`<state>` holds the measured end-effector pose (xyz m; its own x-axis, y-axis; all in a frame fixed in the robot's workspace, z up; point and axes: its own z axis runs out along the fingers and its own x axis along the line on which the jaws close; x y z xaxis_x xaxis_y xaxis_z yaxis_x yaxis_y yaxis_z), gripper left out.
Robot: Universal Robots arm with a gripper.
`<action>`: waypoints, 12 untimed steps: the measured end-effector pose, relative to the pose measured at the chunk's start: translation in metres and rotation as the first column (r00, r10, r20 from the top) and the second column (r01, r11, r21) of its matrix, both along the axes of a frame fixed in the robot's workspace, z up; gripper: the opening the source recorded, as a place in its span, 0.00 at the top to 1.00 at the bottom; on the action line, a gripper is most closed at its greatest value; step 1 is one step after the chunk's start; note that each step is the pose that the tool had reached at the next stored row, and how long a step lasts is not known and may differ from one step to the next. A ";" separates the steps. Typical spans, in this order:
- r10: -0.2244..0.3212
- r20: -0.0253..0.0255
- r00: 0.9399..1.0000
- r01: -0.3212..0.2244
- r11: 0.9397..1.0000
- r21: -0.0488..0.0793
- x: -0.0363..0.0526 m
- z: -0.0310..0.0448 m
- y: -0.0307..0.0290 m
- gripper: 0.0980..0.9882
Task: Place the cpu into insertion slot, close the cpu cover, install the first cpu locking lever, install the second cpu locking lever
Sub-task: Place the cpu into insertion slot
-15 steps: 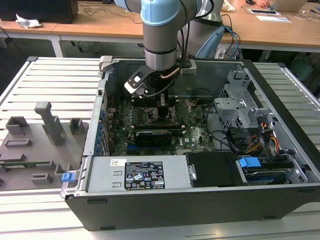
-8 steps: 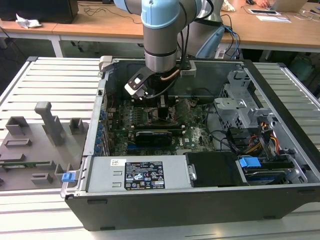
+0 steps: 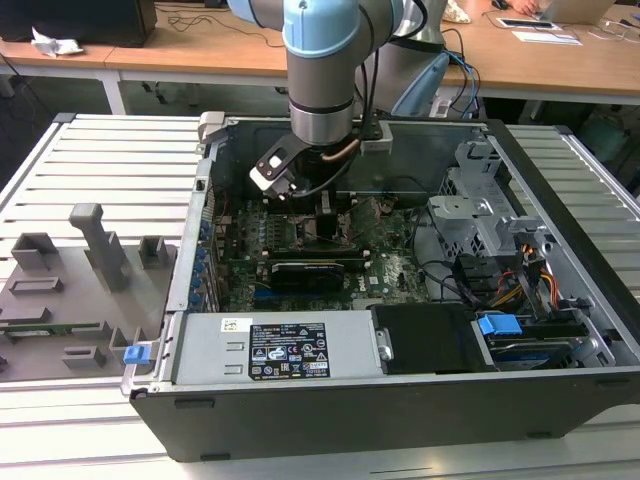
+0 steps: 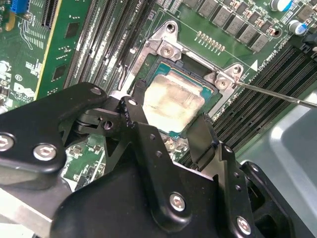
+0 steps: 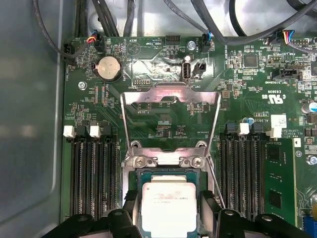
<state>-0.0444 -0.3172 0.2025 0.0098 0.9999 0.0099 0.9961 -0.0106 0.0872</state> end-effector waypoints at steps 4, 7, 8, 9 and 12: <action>0.000 0.000 1.000 0.000 1.000 0.000 0.0000 0.0101 0.0000 0.43; 0.000 0.000 1.000 0.000 1.000 0.000 0.0000 0.0227 0.0000 0.66; 0.000 0.000 1.000 0.000 1.000 0.000 0.0000 0.0236 0.0000 0.79; 0.000 0.000 1.000 0.000 1.000 0.000 0.0000 0.0243 0.0000 0.86; 0.000 0.000 1.000 0.000 1.000 0.000 0.0000 0.0271 0.0000 0.99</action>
